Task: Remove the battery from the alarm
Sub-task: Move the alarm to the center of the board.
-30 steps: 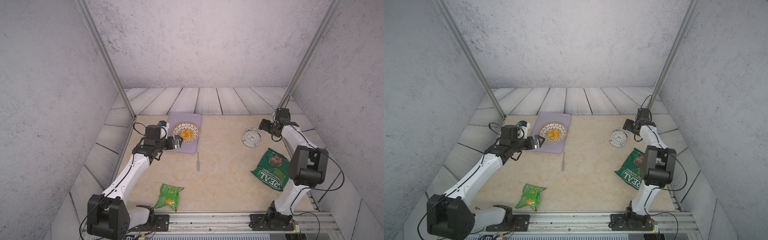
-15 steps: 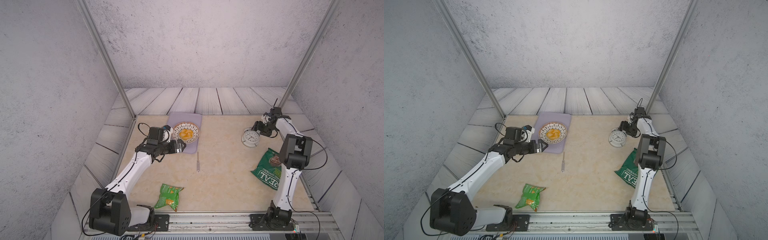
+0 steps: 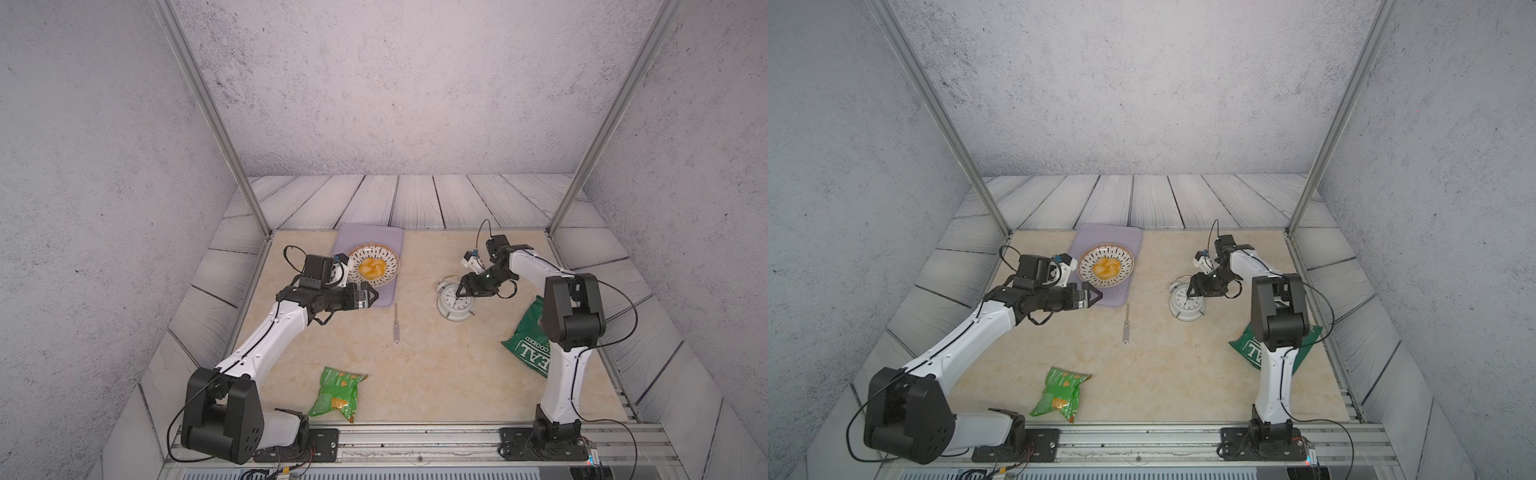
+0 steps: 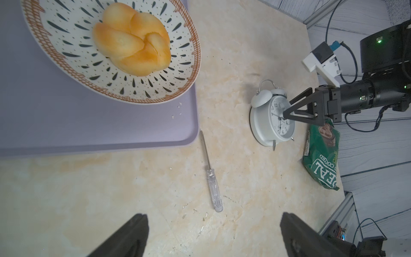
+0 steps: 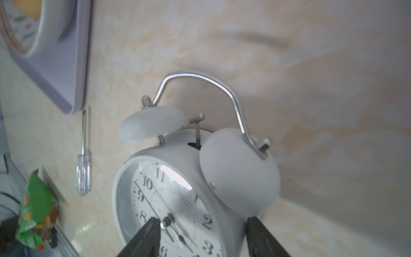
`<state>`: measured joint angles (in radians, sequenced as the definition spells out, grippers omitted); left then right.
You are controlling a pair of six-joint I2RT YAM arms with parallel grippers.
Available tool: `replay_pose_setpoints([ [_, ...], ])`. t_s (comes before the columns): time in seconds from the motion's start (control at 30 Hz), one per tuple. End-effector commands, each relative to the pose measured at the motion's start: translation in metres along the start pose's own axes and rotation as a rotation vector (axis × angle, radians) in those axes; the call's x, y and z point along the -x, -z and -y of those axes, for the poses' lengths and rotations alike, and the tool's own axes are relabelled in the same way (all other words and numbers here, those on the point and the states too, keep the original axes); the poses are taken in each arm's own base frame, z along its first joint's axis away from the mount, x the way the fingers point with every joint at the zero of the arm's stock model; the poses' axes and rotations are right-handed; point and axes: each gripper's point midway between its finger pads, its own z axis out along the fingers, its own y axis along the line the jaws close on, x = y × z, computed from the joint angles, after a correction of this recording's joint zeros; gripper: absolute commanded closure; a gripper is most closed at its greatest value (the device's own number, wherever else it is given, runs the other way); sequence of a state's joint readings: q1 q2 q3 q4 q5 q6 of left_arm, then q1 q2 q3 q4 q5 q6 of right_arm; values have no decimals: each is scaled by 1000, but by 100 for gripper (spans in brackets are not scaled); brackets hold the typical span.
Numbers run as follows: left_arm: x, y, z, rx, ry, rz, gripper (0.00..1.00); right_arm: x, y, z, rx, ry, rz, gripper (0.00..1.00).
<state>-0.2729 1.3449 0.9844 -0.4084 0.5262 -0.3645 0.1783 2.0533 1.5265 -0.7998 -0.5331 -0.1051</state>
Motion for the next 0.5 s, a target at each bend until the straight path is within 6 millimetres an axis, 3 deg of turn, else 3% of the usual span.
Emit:
replay_pose_setpoints([
  [0.0,-1,-5,14,-54,-18,-25,1,-35,-8,-34,67,120,-96,37],
  [0.1,-7,-14,20,-82,-22,-61,1,-56,-19,-71,136,231,-147,38],
  [0.23,-17,-34,32,-134,-19,-136,1,-69,-27,-81,78,304,-208,39],
  [0.3,-18,-46,39,-154,-19,-169,0,-52,-13,-88,48,323,-120,38],
  [0.37,-18,-61,42,-162,-14,-202,6,-29,9,-93,-16,333,-1,33],
  [0.47,-15,-85,53,-222,-4,-263,27,1,44,-102,-84,326,189,23],
])
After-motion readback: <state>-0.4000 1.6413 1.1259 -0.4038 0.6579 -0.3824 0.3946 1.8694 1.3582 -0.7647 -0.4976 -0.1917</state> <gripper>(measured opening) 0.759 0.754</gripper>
